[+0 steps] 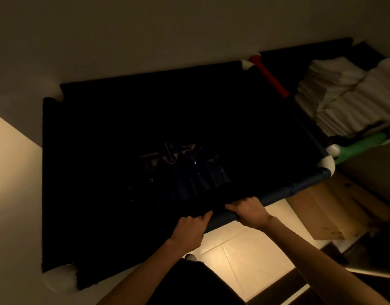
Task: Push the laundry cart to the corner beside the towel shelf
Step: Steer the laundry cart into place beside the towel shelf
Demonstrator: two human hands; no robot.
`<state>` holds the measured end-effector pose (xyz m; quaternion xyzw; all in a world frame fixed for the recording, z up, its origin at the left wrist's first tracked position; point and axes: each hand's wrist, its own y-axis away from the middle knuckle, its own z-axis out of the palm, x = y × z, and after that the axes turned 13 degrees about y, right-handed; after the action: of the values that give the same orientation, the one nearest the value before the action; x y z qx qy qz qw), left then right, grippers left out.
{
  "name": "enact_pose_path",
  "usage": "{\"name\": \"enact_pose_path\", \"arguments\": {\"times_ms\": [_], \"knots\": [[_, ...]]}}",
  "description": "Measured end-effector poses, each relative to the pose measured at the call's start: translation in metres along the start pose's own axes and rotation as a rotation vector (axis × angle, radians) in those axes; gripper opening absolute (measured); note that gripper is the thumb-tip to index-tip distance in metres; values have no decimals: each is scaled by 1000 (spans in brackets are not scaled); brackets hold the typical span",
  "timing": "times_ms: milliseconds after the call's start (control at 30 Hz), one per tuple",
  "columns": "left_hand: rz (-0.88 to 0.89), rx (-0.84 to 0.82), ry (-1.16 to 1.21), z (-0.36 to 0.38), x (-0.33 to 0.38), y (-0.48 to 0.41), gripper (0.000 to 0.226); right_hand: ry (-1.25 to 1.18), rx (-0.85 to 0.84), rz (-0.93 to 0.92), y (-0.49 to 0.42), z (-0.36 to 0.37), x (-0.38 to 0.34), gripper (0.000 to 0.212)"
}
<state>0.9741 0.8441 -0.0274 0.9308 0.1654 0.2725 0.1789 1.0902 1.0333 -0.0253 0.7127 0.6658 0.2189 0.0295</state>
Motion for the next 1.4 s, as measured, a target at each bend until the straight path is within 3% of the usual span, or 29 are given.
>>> {"name": "enact_pose_path", "arguments": {"times_ms": [300, 900, 1067, 1200, 1400], "knots": [[-7, 62, 38, -4, 9, -18, 70, 51, 69, -51, -4, -8, 28, 42], [-4, 85, 1, 10, -3, -6, 63, -15, 110, -66, -3, 14, 5, 50], [47, 76, 30, 13, -14, -7, 67, -57, 24, 25, 1, 3, 0, 56], [128, -26, 24, -2, -53, 8, 84, -124, -118, 144, -1, -8, -16, 73], [251, 13, -114, -52, -147, 54, 94, -140, -95, 303, -13, -29, -91, 95]]}}
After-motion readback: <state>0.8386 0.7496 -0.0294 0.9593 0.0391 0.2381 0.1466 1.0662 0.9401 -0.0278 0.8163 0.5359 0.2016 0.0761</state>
